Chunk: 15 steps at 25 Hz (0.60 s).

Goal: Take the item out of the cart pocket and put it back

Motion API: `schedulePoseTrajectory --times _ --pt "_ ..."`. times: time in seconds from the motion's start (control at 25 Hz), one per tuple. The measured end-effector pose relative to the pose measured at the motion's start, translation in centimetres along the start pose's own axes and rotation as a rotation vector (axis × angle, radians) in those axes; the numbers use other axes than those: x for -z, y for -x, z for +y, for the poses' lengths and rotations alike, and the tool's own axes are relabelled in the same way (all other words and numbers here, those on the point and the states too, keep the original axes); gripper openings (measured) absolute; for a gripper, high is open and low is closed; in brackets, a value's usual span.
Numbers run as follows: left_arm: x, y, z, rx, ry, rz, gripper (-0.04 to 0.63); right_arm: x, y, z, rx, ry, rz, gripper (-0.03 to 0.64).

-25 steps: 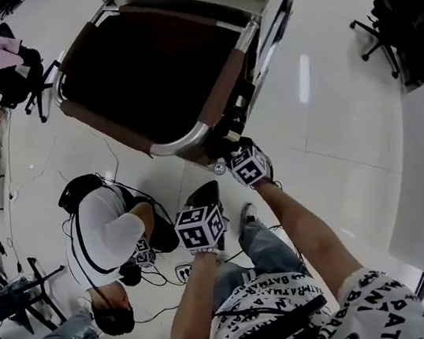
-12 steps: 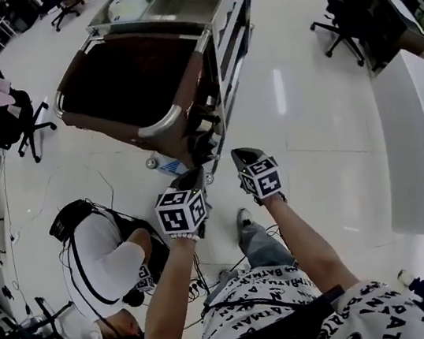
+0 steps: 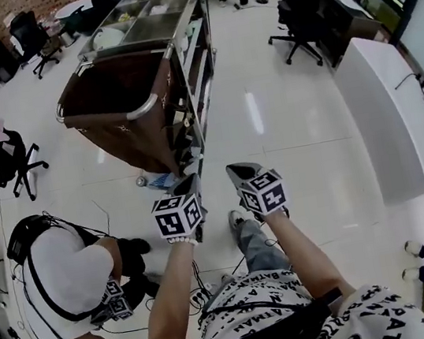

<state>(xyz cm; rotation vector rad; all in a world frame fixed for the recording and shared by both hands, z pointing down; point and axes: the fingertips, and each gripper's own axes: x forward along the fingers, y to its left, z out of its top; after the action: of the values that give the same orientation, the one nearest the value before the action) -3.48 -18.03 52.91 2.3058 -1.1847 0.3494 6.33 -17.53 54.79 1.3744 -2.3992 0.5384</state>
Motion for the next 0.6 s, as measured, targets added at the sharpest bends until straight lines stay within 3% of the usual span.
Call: schedulePoseTrajectory --times 0.32,0.6 --pt "4.3 5.2 -6.1 0.038 0.031 -0.008 0.000 3.0 9.4 2.4 0.056 -0.034 0.024 0.009" --pt "5.3 5.6 -8.0 0.019 0.052 -0.010 0.000 3.3 11.1 2.7 0.028 -0.029 0.031 0.009"
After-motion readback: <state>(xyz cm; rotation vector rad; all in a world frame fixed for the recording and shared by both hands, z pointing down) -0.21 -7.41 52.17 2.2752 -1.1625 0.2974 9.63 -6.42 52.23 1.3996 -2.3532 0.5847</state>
